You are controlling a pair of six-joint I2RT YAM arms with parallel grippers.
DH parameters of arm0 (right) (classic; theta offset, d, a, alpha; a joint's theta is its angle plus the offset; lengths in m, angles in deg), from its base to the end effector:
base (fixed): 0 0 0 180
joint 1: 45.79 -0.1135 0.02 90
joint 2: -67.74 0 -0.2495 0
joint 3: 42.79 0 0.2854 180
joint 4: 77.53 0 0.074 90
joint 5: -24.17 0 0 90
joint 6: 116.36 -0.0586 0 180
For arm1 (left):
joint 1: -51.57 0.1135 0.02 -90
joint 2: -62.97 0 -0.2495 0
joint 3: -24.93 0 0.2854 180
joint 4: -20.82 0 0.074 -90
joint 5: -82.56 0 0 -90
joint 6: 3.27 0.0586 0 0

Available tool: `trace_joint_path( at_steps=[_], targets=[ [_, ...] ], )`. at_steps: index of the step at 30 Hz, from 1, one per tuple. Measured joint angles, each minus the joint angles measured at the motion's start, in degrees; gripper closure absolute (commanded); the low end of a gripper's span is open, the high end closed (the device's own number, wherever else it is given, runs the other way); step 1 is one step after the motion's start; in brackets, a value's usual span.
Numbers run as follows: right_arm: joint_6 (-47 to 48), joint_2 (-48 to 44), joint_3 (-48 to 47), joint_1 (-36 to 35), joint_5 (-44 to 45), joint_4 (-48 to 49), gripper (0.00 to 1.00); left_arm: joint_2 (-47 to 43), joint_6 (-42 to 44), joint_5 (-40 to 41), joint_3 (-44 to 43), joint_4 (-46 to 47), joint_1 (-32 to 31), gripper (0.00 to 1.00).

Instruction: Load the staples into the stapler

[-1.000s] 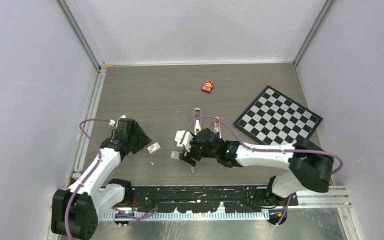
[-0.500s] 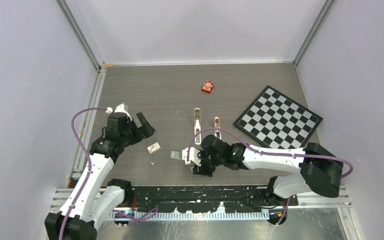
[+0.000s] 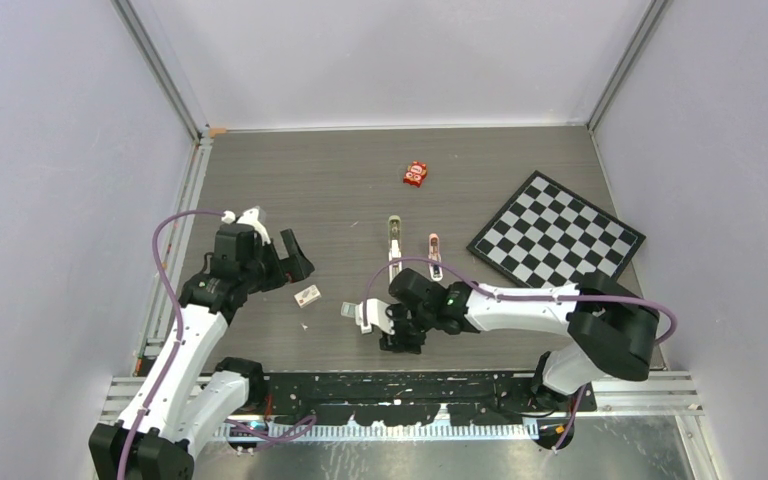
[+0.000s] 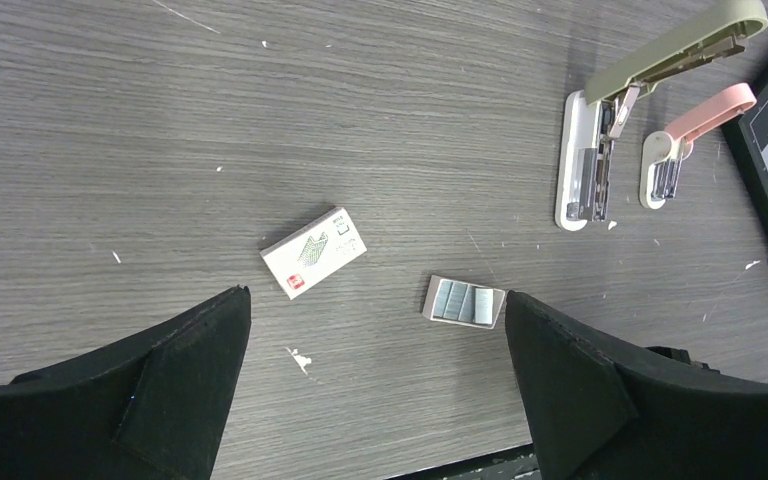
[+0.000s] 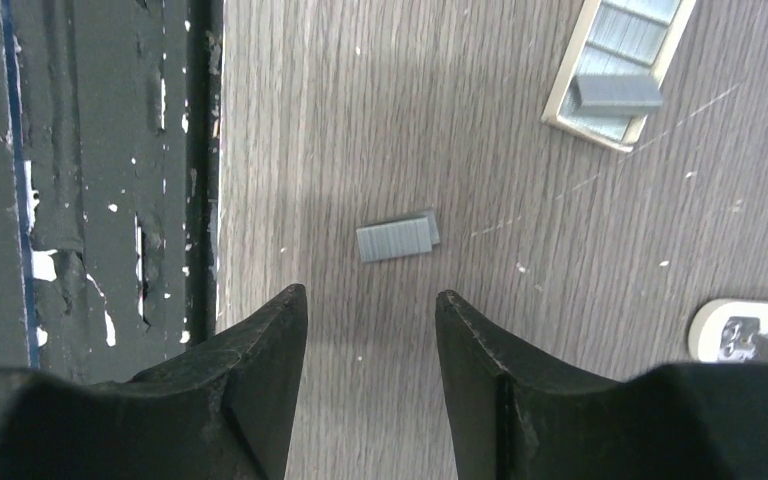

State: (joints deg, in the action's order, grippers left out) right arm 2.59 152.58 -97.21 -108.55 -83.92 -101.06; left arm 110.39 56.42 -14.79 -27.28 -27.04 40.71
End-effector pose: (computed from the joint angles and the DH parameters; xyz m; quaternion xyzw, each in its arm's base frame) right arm 0.1303 0.2928 0.1126 -0.7078 0.6192 0.2319 0.2489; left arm 0.2265 -0.0511 0.2308 -0.1295 0.9066 -0.1948 0.3513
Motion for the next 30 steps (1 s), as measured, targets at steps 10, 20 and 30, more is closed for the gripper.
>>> trace_joint_path(
  at_steps=[10, 20, 30],
  targets=[
    [1.9, 4.8, -4.4, 0.0, -2.1, -0.5, 0.48, 0.1, 1.1, -0.2, 0.0, -0.2, 0.0, 0.00],
    [3.1, 7.0, -5.3, 0.0, -2.9, -0.7, 0.50, 0.1, 1.1, -0.2, 0.0, -0.2, 0.0, 0.00],
    [4.2, 8.3, -6.0, -0.1, -2.8, -1.0, 0.51, 0.1, 1.1, -0.2, 0.0, -0.2, 0.0, 0.00]
  ],
)
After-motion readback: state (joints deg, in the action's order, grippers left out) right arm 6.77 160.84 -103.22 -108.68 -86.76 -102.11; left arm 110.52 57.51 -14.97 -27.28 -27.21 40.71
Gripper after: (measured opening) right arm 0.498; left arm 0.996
